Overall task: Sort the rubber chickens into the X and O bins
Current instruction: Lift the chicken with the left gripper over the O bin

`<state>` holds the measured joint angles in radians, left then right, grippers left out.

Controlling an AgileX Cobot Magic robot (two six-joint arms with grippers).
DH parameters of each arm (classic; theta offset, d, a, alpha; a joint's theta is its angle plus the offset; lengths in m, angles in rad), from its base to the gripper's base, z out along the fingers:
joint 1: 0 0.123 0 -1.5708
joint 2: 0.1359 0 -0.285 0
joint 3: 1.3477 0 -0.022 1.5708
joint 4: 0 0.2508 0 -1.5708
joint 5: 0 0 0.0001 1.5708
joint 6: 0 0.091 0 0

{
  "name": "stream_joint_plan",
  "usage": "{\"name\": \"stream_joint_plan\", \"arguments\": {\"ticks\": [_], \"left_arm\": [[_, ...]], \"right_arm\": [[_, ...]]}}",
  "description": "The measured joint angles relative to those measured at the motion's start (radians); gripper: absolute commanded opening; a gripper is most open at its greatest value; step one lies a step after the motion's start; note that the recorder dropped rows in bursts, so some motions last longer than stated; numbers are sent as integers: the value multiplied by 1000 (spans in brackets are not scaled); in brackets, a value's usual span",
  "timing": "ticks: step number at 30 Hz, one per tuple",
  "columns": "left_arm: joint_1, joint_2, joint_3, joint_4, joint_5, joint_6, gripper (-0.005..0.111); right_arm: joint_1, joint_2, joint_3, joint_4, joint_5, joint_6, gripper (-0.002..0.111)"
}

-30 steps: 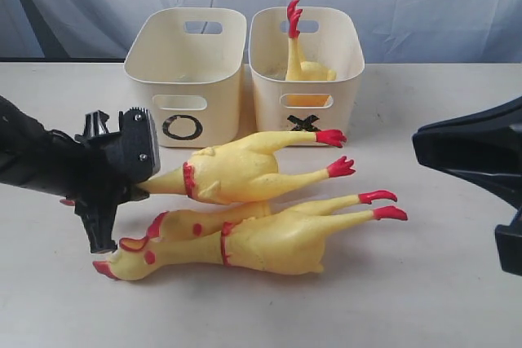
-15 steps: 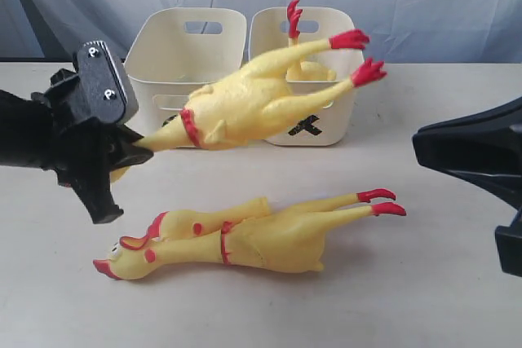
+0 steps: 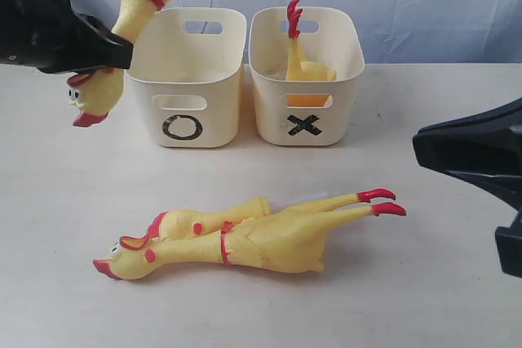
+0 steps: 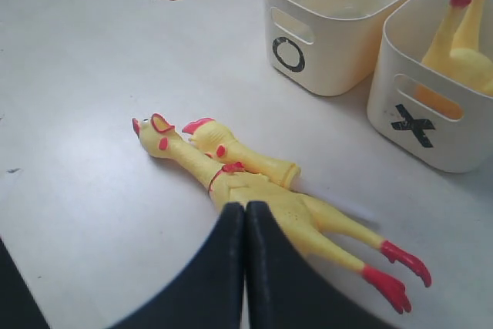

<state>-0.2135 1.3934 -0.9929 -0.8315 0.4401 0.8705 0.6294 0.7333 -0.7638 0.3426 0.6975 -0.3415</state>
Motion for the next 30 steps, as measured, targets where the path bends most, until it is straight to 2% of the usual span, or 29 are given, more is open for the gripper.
{"name": "stream_joint_plan", "arguments": {"ticks": [1,5,8,12,17,30], "left_arm": [[22,30,-34,67,44,-80,0],[33,147,-189,283,225,-283,0],[33,243,-318,368,377,-432,0],[33,304,-420,451,505,-577,0],[33,351,-486,510,618,-617,0],[33,432,-558,524,691,-700,0]], "right_arm": [[0,0,0,0,0,0,-1],[0,0,0,0,0,0,-1],[0,0,0,0,-2,0,-1],[0,0,0,2,-2,0,-1],[0,0,0,4,-2,0,-1],[0,0,0,4,-4,0,-1]]}}
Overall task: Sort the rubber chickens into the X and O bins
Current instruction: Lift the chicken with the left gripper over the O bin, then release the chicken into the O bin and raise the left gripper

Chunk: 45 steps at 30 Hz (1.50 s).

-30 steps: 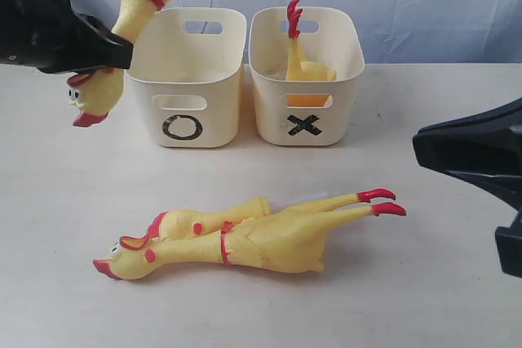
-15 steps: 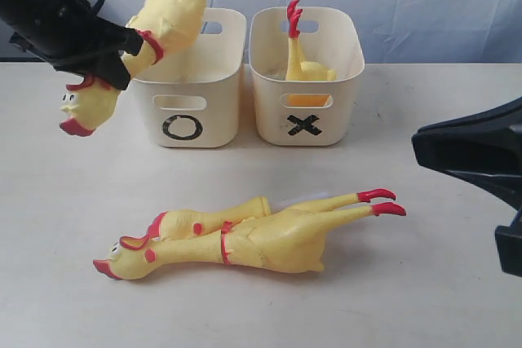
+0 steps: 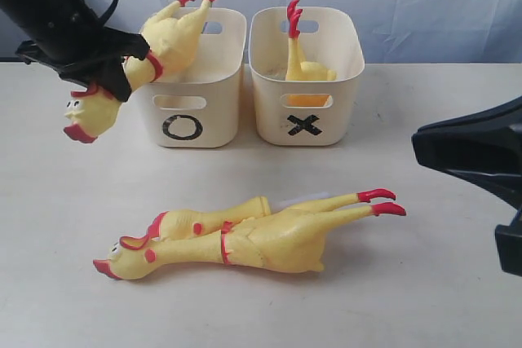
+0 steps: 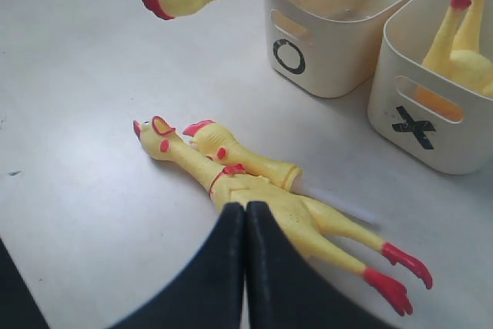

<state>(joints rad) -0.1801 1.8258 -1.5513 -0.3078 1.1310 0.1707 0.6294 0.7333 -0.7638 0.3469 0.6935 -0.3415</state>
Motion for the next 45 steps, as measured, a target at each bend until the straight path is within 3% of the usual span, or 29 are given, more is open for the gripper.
{"name": "stream_joint_plan", "arguments": {"ticks": [7,17,27,30,39,45], "left_arm": [[0,21,-27,0,21,-9,4],[0,21,-53,0,18,-28,34],[0,21,-87,-7,-12,-34,35],[0,19,-89,-8,-36,-36,36],[0,-25,-89,-10,-147,-9,65],[0,-59,-89,-16,-205,0,66]], "right_arm": [[0,0,0,0,0,0,-1],[0,0,0,0,0,0,-1],[0,0,0,0,-2,0,-1],[0,0,0,0,-2,0,-1],[0,0,0,0,-2,-2,-1],[0,0,0,0,-2,-2,-1]]}}
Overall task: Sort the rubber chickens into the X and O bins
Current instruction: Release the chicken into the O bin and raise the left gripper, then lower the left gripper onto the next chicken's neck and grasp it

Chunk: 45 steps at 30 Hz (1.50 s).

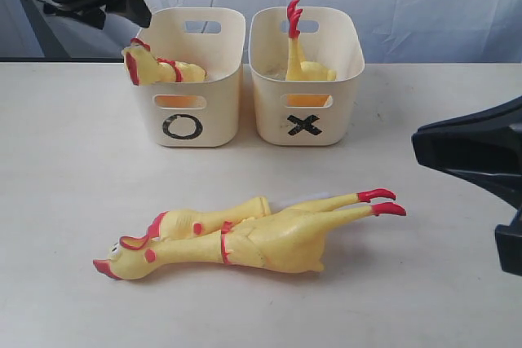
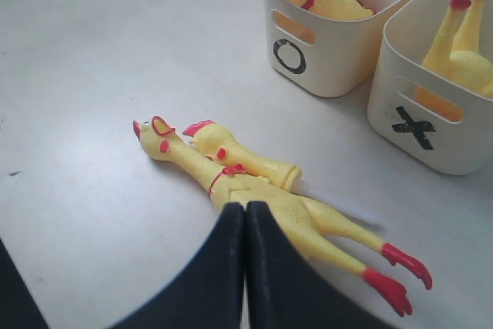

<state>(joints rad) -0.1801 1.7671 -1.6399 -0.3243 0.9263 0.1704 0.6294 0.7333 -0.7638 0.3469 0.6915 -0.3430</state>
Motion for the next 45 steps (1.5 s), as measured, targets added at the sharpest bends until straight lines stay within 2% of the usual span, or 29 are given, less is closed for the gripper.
{"name": "stream_joint_plan", "arguments": {"ticks": [4,7,9,14,22,30,36,45], "left_arm": [[0,-36,0,0,-51,38,66],[0,-68,0,7,-78,48,58],[0,-92,0,31,-80,48,45],[0,-137,0,117,-27,48,0],[0,-207,11,148,102,80,0],[0,-349,160,155,194,153,0],[0,-514,309,24,200,253,0],[0,-695,541,-196,259,592,0]], "right_arm": [[0,0,0,0,0,0,-1],[0,0,0,0,0,0,-1],[0,0,0,0,0,0,-1],[0,0,0,0,0,0,-1],[0,0,0,0,0,0,-1],[0,0,0,0,0,0,-1],[0,0,0,0,2,0,-1],[0,0,0,0,6,0,-1]]}}
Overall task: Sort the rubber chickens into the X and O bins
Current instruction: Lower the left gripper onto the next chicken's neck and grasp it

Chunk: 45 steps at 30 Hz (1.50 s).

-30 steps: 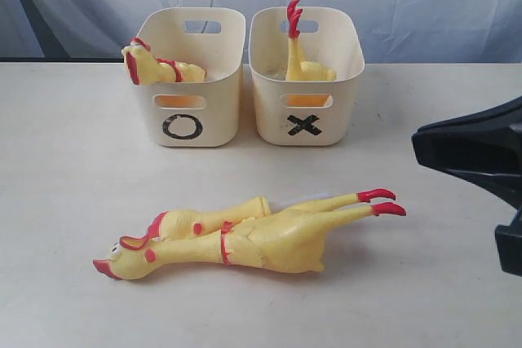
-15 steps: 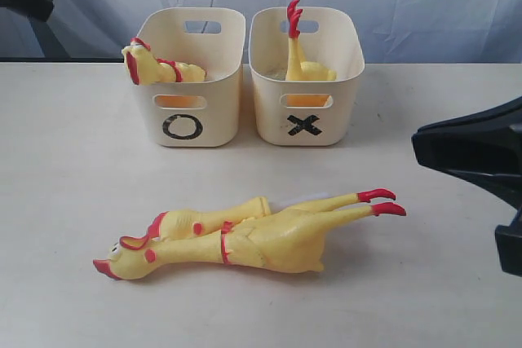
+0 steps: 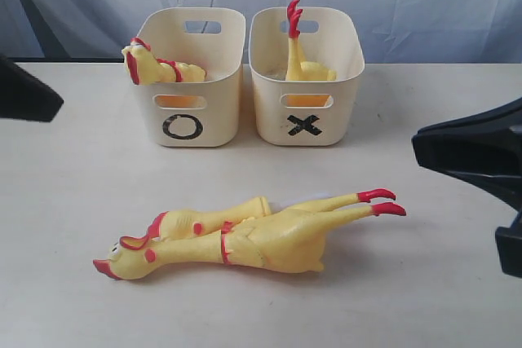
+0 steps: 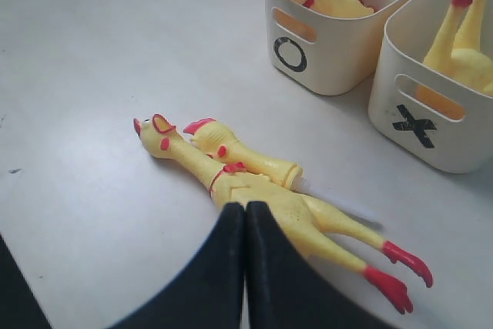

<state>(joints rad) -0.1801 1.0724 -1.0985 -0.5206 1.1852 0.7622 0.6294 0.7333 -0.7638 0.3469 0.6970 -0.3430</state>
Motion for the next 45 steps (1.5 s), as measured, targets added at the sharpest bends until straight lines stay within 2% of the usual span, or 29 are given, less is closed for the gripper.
{"name": "stream_joint_plan", "arguments": {"ticks": [4,6,12,18,24,27,32,34,45], "left_arm": [[0,-15,117,-67,-10,152,0],[-21,-15,183,-83,-47,229,0],[-147,-13,348,-135,-267,443,4],[-277,59,442,-179,-469,605,24],[-348,171,461,-183,-603,633,51],[-379,264,461,-187,-677,647,54],[-404,364,462,-180,-742,776,54],[-404,400,464,-180,-812,787,54],[-404,533,464,-180,-922,793,54]], "right_arm": [[0,0,0,0,6,0,-1],[0,0,0,0,11,0,-1],[0,0,0,0,17,0,-1],[0,0,0,0,17,0,-1],[0,0,0,0,21,0,-1],[0,0,0,0,21,0,-1],[0,0,0,0,21,0,-1],[0,0,0,0,21,0,-1],[0,0,0,2,21,0,-1]]}}
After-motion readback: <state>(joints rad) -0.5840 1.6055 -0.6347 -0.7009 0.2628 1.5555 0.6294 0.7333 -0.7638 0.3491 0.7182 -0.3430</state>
